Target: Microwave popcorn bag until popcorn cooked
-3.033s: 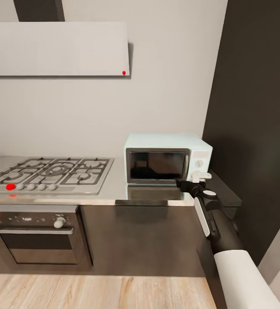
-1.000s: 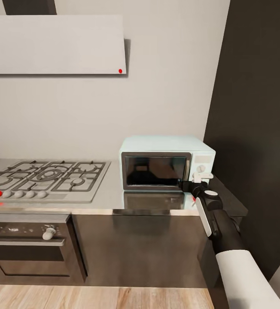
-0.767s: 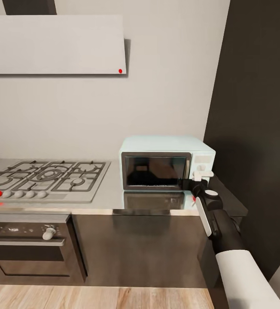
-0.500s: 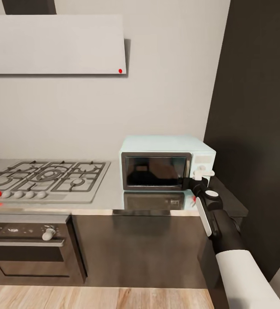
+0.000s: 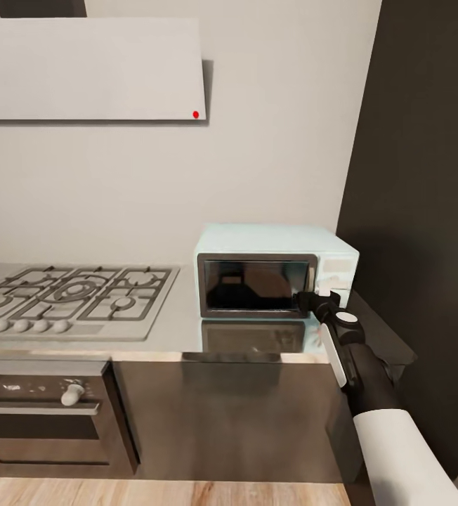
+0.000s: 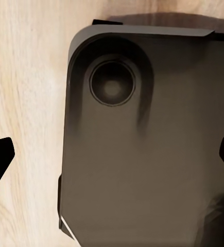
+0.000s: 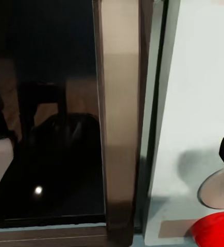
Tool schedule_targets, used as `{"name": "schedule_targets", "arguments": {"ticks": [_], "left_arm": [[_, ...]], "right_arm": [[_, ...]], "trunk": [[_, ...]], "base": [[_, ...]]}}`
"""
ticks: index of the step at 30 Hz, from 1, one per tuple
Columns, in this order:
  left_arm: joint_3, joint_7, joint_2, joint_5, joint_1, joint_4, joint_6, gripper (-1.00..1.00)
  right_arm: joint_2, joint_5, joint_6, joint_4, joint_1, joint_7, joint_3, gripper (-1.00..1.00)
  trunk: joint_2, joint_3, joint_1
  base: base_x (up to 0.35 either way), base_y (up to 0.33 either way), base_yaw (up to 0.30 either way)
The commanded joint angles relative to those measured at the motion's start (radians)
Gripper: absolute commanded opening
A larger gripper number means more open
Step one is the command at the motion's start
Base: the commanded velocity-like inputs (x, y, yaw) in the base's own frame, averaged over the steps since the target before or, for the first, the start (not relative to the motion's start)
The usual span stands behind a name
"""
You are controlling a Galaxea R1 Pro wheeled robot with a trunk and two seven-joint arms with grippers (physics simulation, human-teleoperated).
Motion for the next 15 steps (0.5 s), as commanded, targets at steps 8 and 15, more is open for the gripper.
{"name": "schedule_targets", "arguments": {"ticks": [8,15], "left_arm": [[-0.001,0.000,0.000,0.010,0.001,-0.001,-0.001,1.00],[-0.001,0.000,0.000,0.010,0.001,-0.001,-0.001,1.00]], "right_arm": [[0.001,0.001,0.007,0.000,-0.001,-0.001,-0.001,1.00],[0.000,0.043,0.010,-0.001,-0.001,0.000,-0.001,1.00]], "trunk": [[0.000,-0.001,0.000],[0.000,-0.001,0.000]], "base": [[0.078,0.000,0.000],[0.001,0.000,0.000]]}}
